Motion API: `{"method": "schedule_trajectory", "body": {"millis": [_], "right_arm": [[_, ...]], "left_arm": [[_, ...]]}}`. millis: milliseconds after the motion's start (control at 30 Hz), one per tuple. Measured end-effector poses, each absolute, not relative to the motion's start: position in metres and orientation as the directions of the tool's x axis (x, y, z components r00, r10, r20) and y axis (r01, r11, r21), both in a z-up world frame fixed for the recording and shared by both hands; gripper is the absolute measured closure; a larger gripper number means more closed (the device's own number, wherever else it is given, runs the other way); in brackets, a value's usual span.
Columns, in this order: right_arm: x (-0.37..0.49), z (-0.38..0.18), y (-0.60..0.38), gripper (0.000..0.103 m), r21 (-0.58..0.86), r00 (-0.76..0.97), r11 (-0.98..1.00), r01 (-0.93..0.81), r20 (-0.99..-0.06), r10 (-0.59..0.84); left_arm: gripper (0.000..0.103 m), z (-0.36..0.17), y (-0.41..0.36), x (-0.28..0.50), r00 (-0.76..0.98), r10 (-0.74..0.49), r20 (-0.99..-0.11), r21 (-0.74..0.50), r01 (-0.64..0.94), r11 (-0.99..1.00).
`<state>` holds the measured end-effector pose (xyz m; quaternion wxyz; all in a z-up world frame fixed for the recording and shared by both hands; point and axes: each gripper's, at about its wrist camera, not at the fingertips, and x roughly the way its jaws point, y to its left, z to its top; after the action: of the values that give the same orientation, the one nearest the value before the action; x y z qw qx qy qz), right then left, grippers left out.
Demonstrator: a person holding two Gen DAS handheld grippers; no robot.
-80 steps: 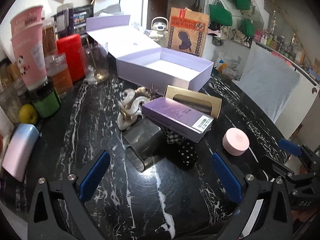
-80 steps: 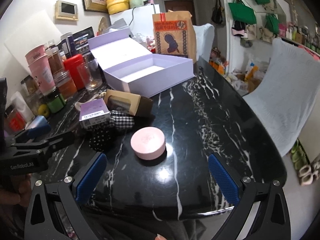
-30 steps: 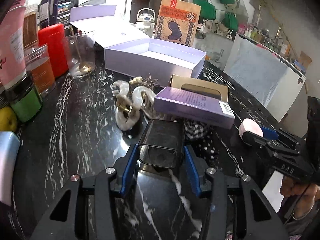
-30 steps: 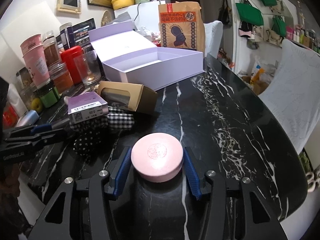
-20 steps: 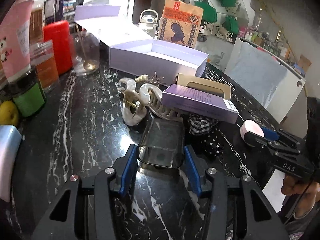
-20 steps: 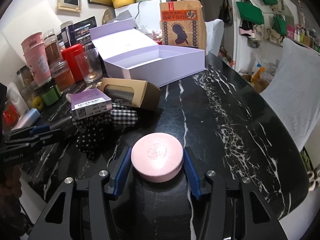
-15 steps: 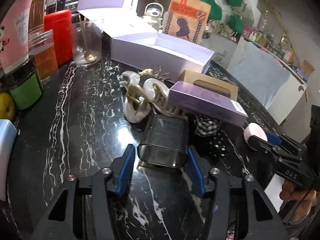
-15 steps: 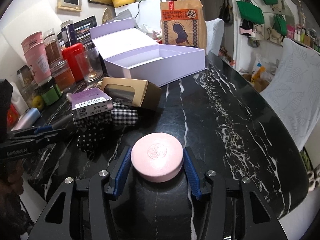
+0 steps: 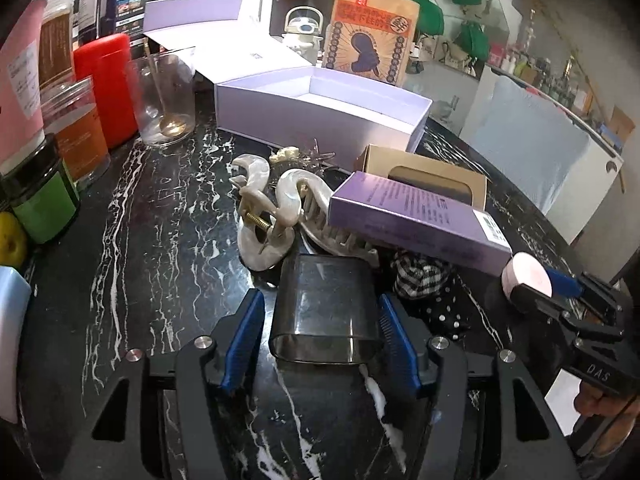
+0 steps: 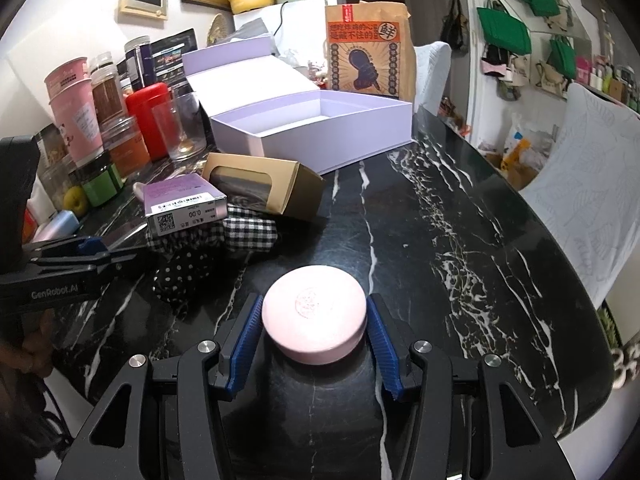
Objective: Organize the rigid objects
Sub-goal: 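Lift both held items and carry them over the lavender gift box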
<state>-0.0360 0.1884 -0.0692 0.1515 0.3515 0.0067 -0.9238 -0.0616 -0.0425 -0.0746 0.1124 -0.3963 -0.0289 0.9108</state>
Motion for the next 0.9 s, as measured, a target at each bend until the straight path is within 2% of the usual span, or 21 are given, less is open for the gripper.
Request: {"method": "schedule_trajectory", "body": {"millis": [33, 300, 900], "right_arm": [[-0.036, -0.069, 0.188, 0.052, 0.094, -0.706, -0.954, 0.285, -0.653, -0.275], [-0.032, -0.063, 0.188, 0.052, 0.086, -0.713, -0.952, 0.293, -0.644, -0.278], [-0.031, -0.019, 0.176, 0.052, 0.054, -0.722, -0.945, 0.323, -0.632, -0.283]], "left_arm": [[0.058, -0.074, -0.042, -0.062, -0.66, 0.229, -0.715, -0.143, -0.183, -0.973], [0.058, -0.068, -0.044, -0.053, -0.667, 0.234, -0.708, -0.144, -0.188, -0.972], [0.058, -0.011, -0.046, -0.05, -0.685, 0.261, -0.68, -0.121, -0.246, -0.962]]}}
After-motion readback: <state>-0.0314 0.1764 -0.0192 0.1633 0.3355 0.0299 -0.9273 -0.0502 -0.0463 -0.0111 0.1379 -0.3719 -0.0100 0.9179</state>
